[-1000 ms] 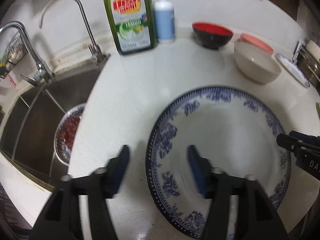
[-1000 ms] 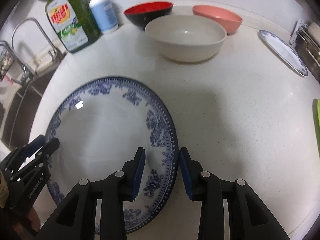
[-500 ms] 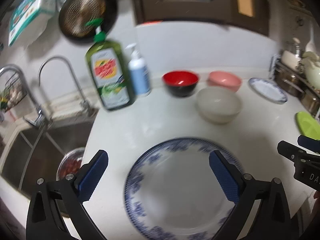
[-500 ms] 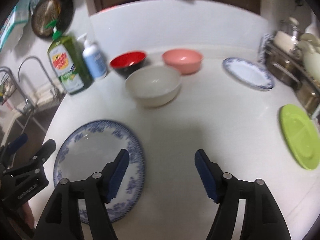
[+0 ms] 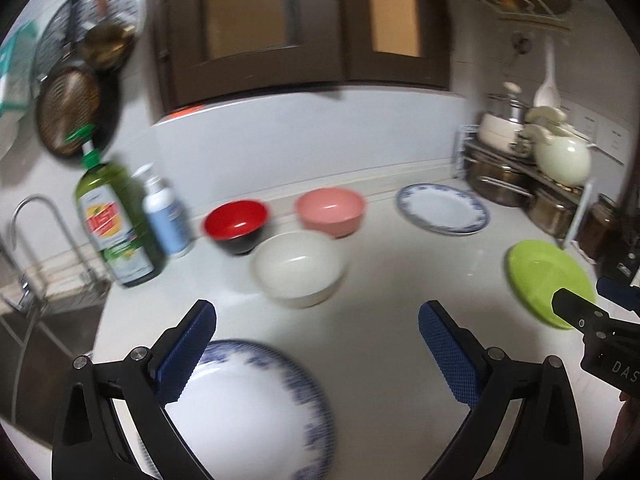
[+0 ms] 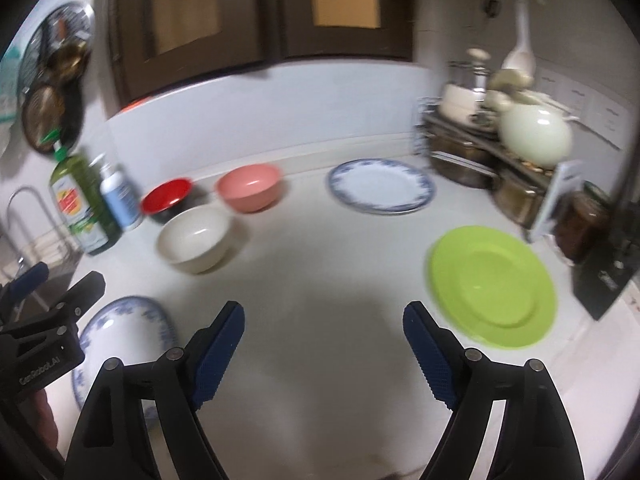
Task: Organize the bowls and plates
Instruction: 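Move both grippers over to the lime-green plate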
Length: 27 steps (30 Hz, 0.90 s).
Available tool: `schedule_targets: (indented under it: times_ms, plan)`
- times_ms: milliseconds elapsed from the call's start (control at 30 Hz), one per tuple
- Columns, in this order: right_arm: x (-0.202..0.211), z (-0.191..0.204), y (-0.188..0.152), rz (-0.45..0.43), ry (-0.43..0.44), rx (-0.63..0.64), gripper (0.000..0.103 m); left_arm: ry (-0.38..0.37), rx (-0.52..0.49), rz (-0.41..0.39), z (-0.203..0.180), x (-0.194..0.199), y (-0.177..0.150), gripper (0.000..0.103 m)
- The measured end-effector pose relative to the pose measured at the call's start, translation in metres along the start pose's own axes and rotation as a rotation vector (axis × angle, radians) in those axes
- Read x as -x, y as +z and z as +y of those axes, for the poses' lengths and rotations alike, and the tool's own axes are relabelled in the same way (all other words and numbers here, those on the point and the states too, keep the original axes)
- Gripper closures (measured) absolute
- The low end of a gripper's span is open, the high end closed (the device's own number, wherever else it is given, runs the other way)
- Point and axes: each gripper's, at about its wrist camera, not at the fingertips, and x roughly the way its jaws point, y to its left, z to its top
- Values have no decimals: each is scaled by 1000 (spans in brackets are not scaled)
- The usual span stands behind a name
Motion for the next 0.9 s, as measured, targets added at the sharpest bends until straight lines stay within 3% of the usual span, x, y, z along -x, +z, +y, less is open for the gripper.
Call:
schedule_targets:
  times_ms: [467,900]
  plan:
    - [6,-118,9,-48,-157,-122,21,-118,-130,-46,-115,-25,33,0]
    - [-28,-195,6,3,-238,-220,21,-189,-200,14,-201,-82,41,0]
